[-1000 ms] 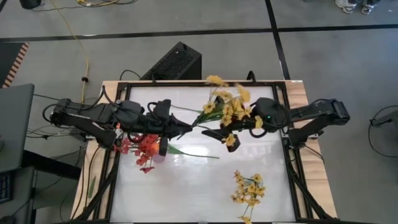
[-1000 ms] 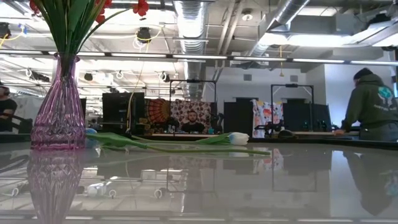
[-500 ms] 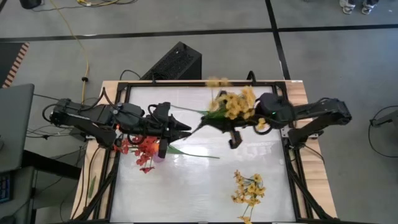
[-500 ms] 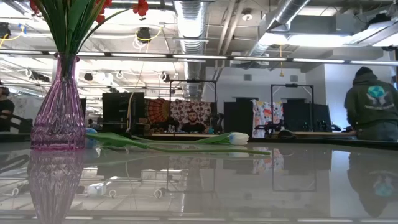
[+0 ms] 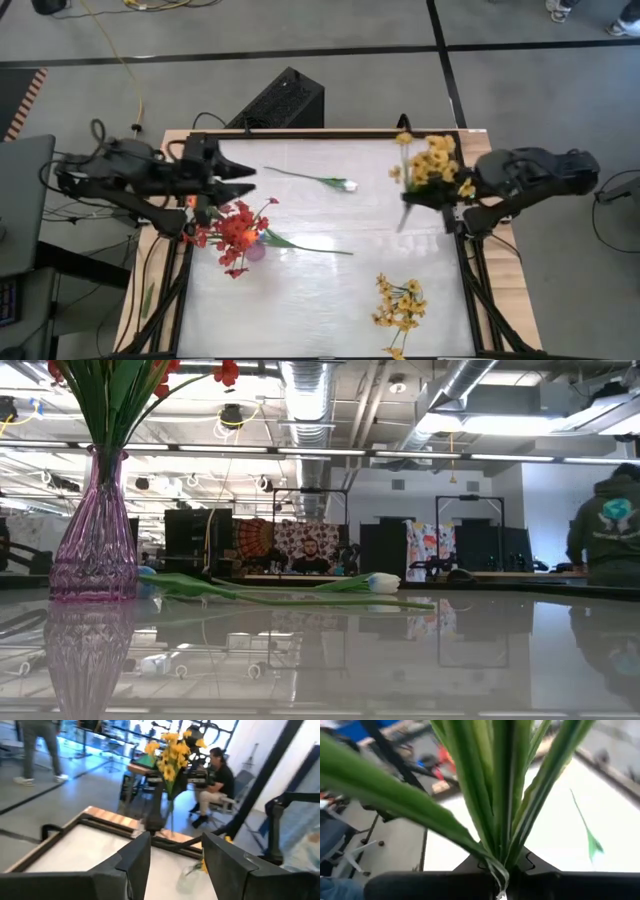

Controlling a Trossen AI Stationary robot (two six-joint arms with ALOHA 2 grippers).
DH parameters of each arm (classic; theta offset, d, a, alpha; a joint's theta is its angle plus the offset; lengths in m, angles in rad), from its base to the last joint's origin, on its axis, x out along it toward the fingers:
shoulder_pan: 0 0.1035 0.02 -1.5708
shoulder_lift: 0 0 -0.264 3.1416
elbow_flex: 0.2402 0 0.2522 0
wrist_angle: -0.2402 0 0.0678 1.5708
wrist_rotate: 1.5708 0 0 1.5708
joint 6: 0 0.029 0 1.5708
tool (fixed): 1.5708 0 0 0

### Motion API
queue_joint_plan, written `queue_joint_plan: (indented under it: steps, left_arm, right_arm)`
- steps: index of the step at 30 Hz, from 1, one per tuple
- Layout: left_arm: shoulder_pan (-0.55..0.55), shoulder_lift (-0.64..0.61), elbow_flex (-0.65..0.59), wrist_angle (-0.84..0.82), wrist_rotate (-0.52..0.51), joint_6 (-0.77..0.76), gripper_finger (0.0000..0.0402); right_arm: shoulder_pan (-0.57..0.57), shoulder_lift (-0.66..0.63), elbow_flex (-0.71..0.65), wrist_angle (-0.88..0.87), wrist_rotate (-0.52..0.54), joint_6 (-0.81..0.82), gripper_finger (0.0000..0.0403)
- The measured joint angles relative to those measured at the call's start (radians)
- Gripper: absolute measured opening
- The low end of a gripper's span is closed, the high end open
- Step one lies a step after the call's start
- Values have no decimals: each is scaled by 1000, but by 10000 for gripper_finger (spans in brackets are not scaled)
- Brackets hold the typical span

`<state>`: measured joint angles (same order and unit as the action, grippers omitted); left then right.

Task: Sort flowers into vase by color
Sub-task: Put the yellow flowers into the transparent vase

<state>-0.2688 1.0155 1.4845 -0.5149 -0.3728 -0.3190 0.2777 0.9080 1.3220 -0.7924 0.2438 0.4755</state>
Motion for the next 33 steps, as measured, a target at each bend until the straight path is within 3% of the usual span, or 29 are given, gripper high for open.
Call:
queue_joint_plan:
  steps: [4,10,18,27,33]
  left_arm:
    - [-21,-47,0,-80,-79,-11,165]
    - [-49,-60,0,-179,-181,-68,165]
    - [-58,-47,0,-209,-196,-86,165]
    - [-57,-47,0,-209,-281,-87,165]
    - [-57,-37,0,-208,-291,-87,165]
  right_arm:
    - [134,-38,-14,-195,82,229,33]
    - [411,-34,-115,-236,266,456,34]
    - [759,-19,-234,-213,647,790,35]
    - [911,114,-267,-267,831,1023,35]
    - [924,208,-267,-302,841,1132,36]
